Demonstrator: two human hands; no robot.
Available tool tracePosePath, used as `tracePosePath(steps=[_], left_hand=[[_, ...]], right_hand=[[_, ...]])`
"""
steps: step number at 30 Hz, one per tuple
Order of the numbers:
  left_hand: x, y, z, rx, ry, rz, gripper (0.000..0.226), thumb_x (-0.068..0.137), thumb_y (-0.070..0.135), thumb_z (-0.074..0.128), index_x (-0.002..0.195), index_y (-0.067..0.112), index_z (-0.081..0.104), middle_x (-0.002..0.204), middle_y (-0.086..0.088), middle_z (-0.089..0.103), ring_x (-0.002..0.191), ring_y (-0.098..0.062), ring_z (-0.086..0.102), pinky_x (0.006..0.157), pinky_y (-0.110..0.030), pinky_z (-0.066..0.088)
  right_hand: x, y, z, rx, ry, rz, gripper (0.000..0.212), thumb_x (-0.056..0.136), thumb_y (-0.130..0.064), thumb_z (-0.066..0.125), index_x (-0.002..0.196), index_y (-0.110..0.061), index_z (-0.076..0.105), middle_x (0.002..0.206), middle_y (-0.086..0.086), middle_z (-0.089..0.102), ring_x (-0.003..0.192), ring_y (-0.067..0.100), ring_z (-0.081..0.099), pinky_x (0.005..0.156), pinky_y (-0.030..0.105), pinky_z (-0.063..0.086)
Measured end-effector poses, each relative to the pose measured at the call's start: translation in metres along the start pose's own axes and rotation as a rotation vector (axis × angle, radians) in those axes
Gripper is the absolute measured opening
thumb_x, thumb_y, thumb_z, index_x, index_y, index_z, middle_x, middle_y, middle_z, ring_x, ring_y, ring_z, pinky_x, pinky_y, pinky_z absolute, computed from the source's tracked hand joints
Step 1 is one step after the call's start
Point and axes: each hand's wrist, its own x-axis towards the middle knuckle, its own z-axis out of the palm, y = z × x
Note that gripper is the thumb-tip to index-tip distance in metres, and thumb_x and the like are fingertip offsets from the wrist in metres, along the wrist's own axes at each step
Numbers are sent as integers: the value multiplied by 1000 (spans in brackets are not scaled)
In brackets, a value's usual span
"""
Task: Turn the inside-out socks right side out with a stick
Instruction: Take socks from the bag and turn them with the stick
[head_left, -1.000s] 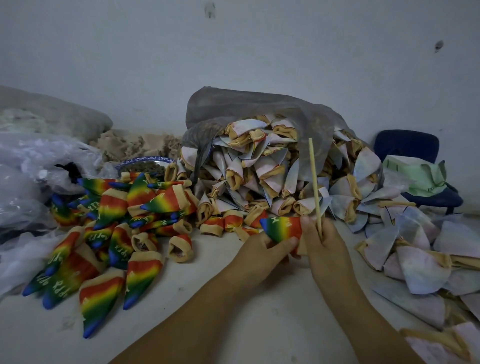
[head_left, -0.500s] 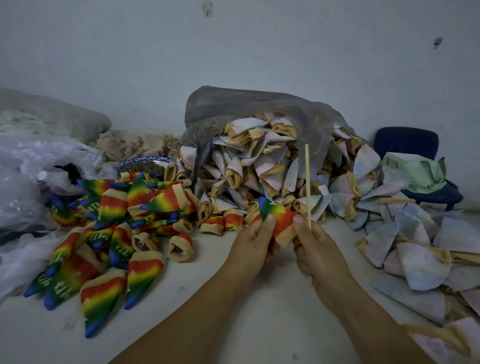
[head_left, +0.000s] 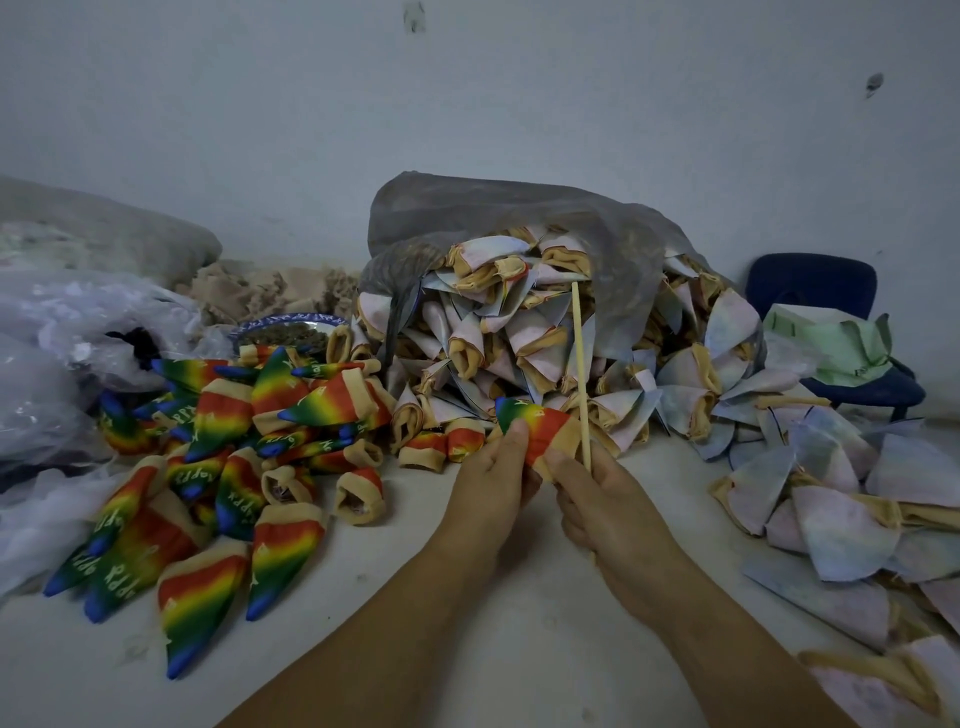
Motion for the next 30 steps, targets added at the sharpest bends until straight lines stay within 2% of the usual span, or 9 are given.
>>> tracePosePath(steps=[3,7,10,12,15,17,20,25,30], left_hand=[[-2,1,-2,12,-101,2,55,95,62,42,53,30,56,52,9,49,50,-5,42,52,-17,36],[-7,-1,-1,87,-265,49,32,80,66,55,69,39,67,59,16,55,53,1,49,52,-10,40],[-2,2,-4,71,-29,34,43,73,71,53,86,32,68,64,16,64,58,1,57,62,-17,45],[8,9,-17,-198,238,25,58,71,74,50,96,25,68,71,13,70,57,-1,57,60,-23,45],[15,16,-25,-522,284,39,69,77,74,43,113,19,64,95,7,76,64,-3,63,64,-21,49],[8,12,-16,-202,206,9,53,88,68,39,105,25,66,90,10,75,65,-1,64,64,-23,48],[-1,-2,-3,368,-10,149,28,97,52,46,95,32,66,85,19,67,74,4,62,66,-17,44],[2,-15,8,754,-106,472,23,103,25,49,106,17,70,101,8,63,97,-9,56,84,-27,45],[33,-6,45,1037,-178,704,35,100,15,45,131,9,59,134,-11,57,123,-27,49,99,-40,40]], right_hand=[[-1,2,-3,-147,38,-66,14,95,-35,51,86,-36,61,51,-16,49,42,0,42,42,12,33],[-3,6,-14,-188,85,-84,15,90,-48,53,94,-38,64,52,-18,53,42,-3,45,40,9,33],[1,12,-16,-243,174,-77,32,87,-49,53,91,-17,57,52,-11,40,46,4,35,42,13,32],[3,16,-19,-290,241,-99,35,90,-49,49,89,-15,54,56,-11,37,48,4,34,42,11,32],[8,18,-28,-340,386,-110,26,93,-42,48,81,-19,54,57,-9,40,44,2,37,40,12,33],[12,20,-34,-355,484,-119,23,94,-36,49,80,-18,52,57,-5,39,42,3,36,41,17,31],[16,24,-44,-280,595,-96,16,95,-34,46,83,-28,54,57,-1,44,48,8,41,49,29,35],[24,32,-52,-141,673,-10,17,96,-27,42,101,-21,57,69,1,48,64,20,46,65,38,40],[24,32,-48,-231,657,-86,14,97,-28,45,87,-22,53,73,0,55,67,21,54,57,31,39]])
